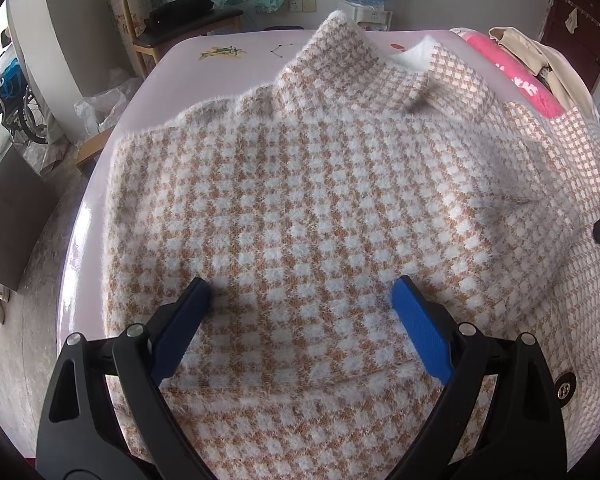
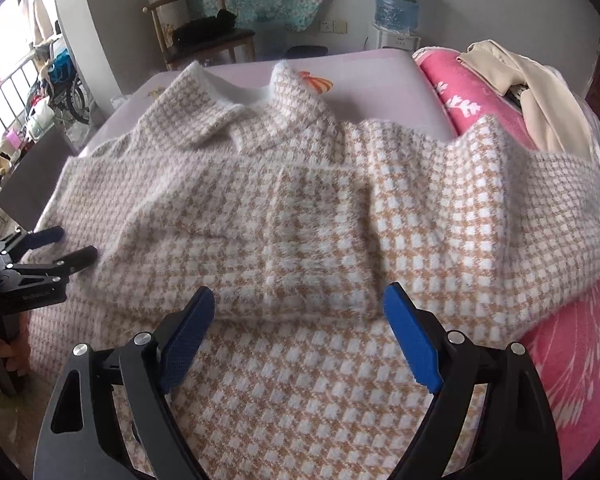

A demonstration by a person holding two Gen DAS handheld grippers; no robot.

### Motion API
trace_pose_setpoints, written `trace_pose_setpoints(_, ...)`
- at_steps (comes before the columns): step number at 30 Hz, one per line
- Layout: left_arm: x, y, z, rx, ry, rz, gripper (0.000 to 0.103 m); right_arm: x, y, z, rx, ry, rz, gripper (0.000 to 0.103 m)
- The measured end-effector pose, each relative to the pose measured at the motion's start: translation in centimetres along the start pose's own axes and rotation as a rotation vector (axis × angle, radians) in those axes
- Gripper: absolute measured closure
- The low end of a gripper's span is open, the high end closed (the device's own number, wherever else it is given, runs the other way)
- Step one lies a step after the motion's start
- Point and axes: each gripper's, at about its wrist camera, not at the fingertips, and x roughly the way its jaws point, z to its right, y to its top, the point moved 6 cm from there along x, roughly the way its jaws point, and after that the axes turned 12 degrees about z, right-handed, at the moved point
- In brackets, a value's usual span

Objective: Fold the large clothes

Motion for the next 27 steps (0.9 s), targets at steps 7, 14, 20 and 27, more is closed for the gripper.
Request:
trace_pose_setpoints(7,-0.1,-0.2,0.1,0.009,-0.010,-0.004,0.013,-3.8,3.5,12.8,0.154,-0.174,0.063,0.019)
trace_pose_setpoints(14,-0.1,-0.1,0.1,0.011,-0.013,-0.011,0.013,-5.9,3.6,28.8,0.478,-0.347,0.078,0.019)
trace_pose_setpoints(20,0.0,0.0,0.2,0.016,-0.009,-0.019,0.013,-4.5,2.5,37.0,0.706,-0.360,0.067,0.019)
trace_pose_setpoints(27,0.0,-0.1,0.2,0.016,-0.005,-0.033,0.012,-1.5,0.5,42.0,0.903,-0.363,0.049,0.033)
